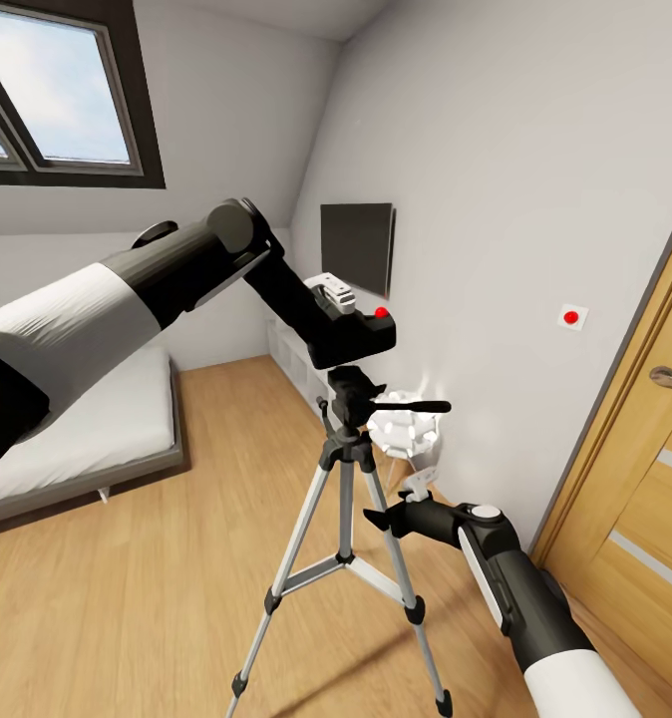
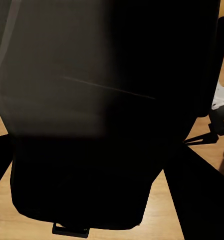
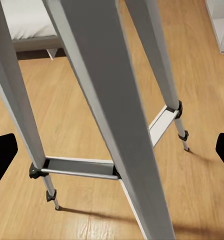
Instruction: Attach the digital camera to the camera tripod in the bedroom.
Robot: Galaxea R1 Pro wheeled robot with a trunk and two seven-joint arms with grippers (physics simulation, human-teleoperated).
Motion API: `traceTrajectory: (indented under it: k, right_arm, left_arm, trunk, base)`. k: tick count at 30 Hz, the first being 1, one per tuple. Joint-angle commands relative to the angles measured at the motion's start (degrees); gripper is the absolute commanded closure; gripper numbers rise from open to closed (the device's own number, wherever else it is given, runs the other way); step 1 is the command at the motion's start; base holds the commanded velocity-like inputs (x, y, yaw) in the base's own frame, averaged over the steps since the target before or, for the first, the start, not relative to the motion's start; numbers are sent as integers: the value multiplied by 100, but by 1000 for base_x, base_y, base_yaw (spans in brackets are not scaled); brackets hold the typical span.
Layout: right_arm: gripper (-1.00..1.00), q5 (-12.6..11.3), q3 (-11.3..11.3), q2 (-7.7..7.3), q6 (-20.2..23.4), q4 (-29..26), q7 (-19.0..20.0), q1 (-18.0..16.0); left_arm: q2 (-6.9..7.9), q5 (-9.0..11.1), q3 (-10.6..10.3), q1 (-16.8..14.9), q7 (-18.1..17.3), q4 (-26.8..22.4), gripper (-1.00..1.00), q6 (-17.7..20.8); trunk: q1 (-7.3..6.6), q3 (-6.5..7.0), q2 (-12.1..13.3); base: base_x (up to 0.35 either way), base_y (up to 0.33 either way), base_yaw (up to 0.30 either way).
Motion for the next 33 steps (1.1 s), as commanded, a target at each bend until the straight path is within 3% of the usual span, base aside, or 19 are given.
traceTrajectory:
  k: [1, 17, 33]
  right_arm:
    - [-100, 59, -4, 2, 14, -7, 41, -8]
    - [-100, 58, -1, 2, 14, -7, 41, -20]
    - [-100, 58, 0, 2, 14, -7, 41, -20]
  left_arm:
    - [5, 12, -19, -11, -10, -5, 100, 17]
    - [2, 12, -22, -11, -9, -6, 100, 17]
    - [-2, 12, -167, -11, -10, -37, 100, 9]
  trunk:
    - [4, -14, -14]
    - [4, -14, -14]
    - [4, -14, -14]
  base:
    - [10, 0, 0]
    - [8, 5, 0]
    - [31, 22, 0]
